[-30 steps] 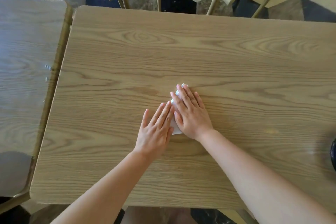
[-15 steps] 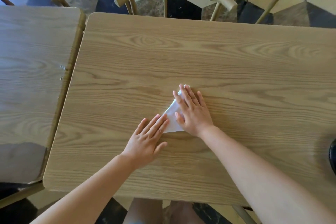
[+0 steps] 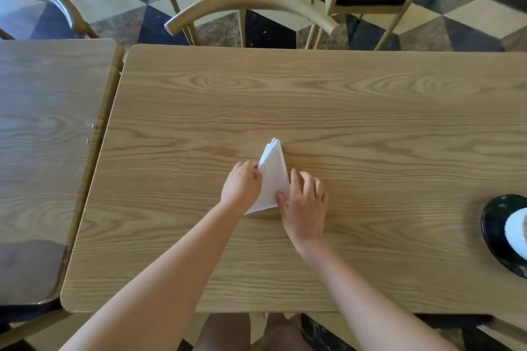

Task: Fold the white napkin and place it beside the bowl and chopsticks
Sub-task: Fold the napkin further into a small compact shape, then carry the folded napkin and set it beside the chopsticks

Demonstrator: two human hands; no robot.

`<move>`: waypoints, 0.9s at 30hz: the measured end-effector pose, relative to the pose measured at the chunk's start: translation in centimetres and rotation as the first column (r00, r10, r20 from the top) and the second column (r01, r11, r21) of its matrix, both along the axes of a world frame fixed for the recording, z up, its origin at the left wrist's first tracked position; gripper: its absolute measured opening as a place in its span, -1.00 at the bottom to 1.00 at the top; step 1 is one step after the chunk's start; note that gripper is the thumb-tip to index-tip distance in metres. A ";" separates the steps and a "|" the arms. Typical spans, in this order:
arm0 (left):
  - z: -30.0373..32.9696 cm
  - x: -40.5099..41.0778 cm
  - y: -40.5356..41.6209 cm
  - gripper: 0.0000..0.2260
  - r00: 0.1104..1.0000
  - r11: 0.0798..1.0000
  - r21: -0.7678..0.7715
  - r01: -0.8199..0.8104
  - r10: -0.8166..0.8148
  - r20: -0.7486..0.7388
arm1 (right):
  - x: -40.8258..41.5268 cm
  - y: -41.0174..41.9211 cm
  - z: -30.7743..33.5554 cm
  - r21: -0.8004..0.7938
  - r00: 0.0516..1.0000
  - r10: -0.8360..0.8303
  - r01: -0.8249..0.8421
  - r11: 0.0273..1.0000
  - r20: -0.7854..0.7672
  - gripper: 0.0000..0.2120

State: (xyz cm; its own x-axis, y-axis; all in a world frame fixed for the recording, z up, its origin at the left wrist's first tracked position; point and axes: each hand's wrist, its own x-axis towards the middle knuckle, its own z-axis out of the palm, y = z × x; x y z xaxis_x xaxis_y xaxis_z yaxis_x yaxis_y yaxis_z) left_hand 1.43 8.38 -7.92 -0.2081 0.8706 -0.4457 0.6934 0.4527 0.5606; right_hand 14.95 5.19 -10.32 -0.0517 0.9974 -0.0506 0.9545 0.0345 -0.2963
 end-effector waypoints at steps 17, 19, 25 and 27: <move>2.8 -1.2 0.0 -0.80 0.937 0.965 -0.262 -0.004 0.095 0.337 | -0.4 0.3 1.7 -0.294 0.924 -0.216 0.121 0.948 -0.315 -0.76; 3.7 -1.3 -0.6 -0.81 0.886 0.971 -0.234 -0.054 0.155 0.436 | -0.1 0.4 2.1 -0.360 0.822 -0.284 0.104 0.927 -0.494 -0.72; 6.0 -0.6 -2.3 -0.81 0.730 0.960 -0.228 -0.160 0.271 0.628 | 3.0 0.9 4.9 -0.619 0.457 -0.529 -0.062 0.783 -0.715 -0.96; 6.6 0.0 -2.9 -0.82 0.737 0.959 -0.199 -0.204 0.284 0.613 | 4.1 0.6 5.9 -0.618 0.374 -0.562 -0.040 0.785 -0.738 -0.97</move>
